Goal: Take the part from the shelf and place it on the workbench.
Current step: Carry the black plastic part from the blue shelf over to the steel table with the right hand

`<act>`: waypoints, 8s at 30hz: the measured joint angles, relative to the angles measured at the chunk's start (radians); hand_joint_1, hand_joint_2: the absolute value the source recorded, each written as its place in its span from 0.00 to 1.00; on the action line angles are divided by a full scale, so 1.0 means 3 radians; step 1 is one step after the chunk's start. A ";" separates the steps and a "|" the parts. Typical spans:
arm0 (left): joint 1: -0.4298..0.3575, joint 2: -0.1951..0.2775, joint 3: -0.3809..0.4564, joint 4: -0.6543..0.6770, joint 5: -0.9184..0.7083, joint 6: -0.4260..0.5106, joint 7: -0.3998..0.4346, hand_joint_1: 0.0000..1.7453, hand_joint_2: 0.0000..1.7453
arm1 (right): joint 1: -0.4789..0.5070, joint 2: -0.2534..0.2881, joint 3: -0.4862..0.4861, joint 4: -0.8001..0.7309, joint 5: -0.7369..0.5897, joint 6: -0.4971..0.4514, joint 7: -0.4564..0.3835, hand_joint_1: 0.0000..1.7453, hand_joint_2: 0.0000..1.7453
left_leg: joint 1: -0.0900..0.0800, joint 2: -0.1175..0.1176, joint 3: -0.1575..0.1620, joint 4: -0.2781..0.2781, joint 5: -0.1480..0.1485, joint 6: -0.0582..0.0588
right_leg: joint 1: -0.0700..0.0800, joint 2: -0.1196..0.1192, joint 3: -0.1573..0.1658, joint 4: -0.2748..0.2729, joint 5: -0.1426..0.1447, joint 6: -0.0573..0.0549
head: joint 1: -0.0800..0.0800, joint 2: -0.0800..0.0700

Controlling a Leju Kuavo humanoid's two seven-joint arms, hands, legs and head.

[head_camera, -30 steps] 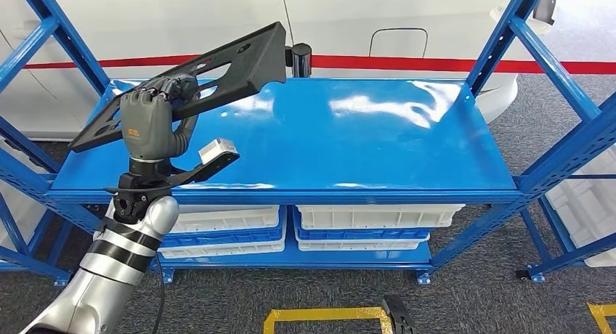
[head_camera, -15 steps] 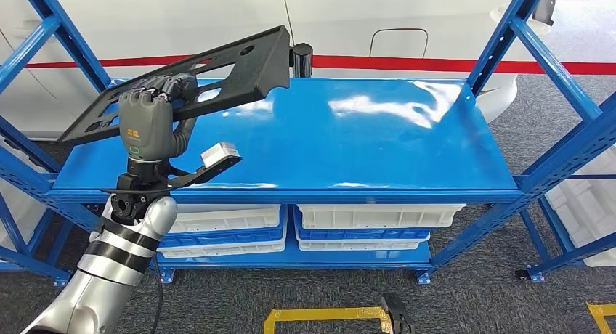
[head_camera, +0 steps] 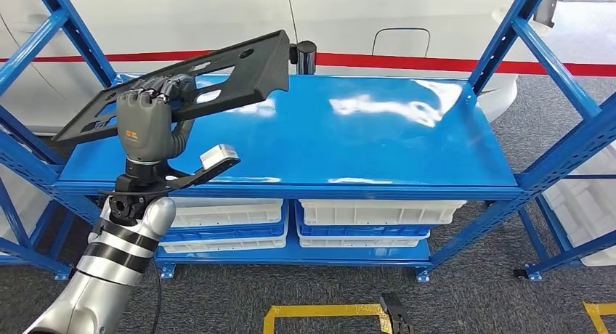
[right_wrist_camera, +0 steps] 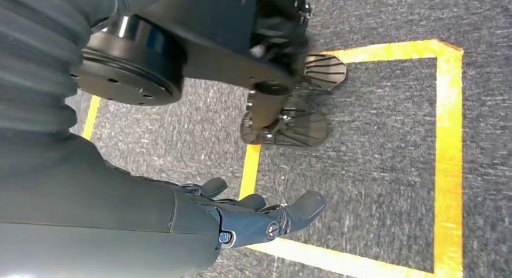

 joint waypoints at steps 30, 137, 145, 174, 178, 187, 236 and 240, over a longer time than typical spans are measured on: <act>0.0070 0.0011 0.0253 -0.0225 -0.0178 0.0000 -0.0120 1.00 1.00 | -0.0027 0.0003 -0.0098 -0.0008 0.0042 -0.0003 0.0001 0.00 1.00 | 0.0027 0.0061 -0.0318 0.0087 0.0177 -0.0045 | 0.0032 -0.0039 -0.0012 0.0240 -0.0138 -0.0049 | -0.0012 0.0000; -0.0460 0.0680 -0.0280 -0.0042 -0.0227 -0.0027 0.0428 1.00 1.00 | 0.0181 0.0129 -0.0577 -0.0038 -0.0210 0.0127 -0.0309 0.00 1.00 | 0.0136 0.0080 -0.0069 0.0524 -0.0228 -0.0285 | 0.0009 -0.0024 -0.0222 -0.0058 0.0202 -0.0163 | -0.0014 0.0000; -0.0629 0.0600 -0.0341 0.0024 -0.0202 -0.0006 0.0380 1.00 1.00 | 0.0170 0.0158 -0.0620 -0.0036 -0.0243 0.0123 -0.0304 0.00 1.00 | 0.0116 0.0102 -0.0050 0.0118 -0.0066 -0.0112 | 0.0006 -0.0021 -0.0471 0.0257 0.0015 -0.0062 | 0.0003 0.0000; -0.0733 0.0509 -0.0412 0.0140 -0.0131 0.0000 0.0315 1.00 1.00 | 0.0188 0.0141 -0.0700 -0.0030 -0.0247 0.0118 -0.0313 0.00 1.00 | 0.0099 0.0099 0.0075 0.0093 -0.0186 -0.0127 | 0.0019 -0.0009 -0.0445 -0.0012 0.0291 -0.0069 | 0.0006 0.0000; -0.0734 0.0483 -0.0411 0.0144 -0.0118 -0.0001 0.0297 1.00 1.00 | 0.0195 0.0136 -0.0701 -0.0029 -0.0247 0.0113 -0.0314 0.00 1.00 | 0.0107 0.0109 -0.0154 0.0083 0.0010 -0.0079 | -0.0002 -0.0011 -0.0653 0.0736 -0.0226 -0.0094 | 0.0021 0.0000; -0.0721 0.0460 -0.0356 0.0133 -0.0109 0.0000 0.0216 1.00 1.00 | 0.0165 0.0122 -0.0704 -0.0034 -0.0243 0.0103 -0.0333 0.00 1.00 | 0.0115 0.0126 -0.0492 0.0042 0.0432 -0.0226 | 0.0003 0.0001 0.0211 -0.0106 -0.0219 -0.0062 | 0.0017 0.0000; -0.0653 0.0415 -0.0218 0.0108 -0.0066 0.0001 0.0142 1.00 1.00 | 0.0184 0.0094 -0.0752 -0.0035 -0.0152 0.0234 -0.0343 0.00 0.00 | 0.0158 0.0074 -0.0142 0.0156 -0.0049 -0.0251 | -0.0002 -0.0047 0.0012 -0.0113 0.0008 -0.0155 | 0.0001 0.0000; -0.0653 0.0415 -0.0218 0.0108 -0.0067 0.0001 0.0155 1.00 1.00 | 0.0177 0.0094 -0.0748 -0.0035 -0.0067 0.0229 -0.0377 0.00 0.00 | 0.0147 0.0073 -0.0163 0.0157 -0.0031 -0.0221 | -0.0005 -0.0047 0.0000 -0.0137 0.0043 -0.0146 | 0.0004 0.0000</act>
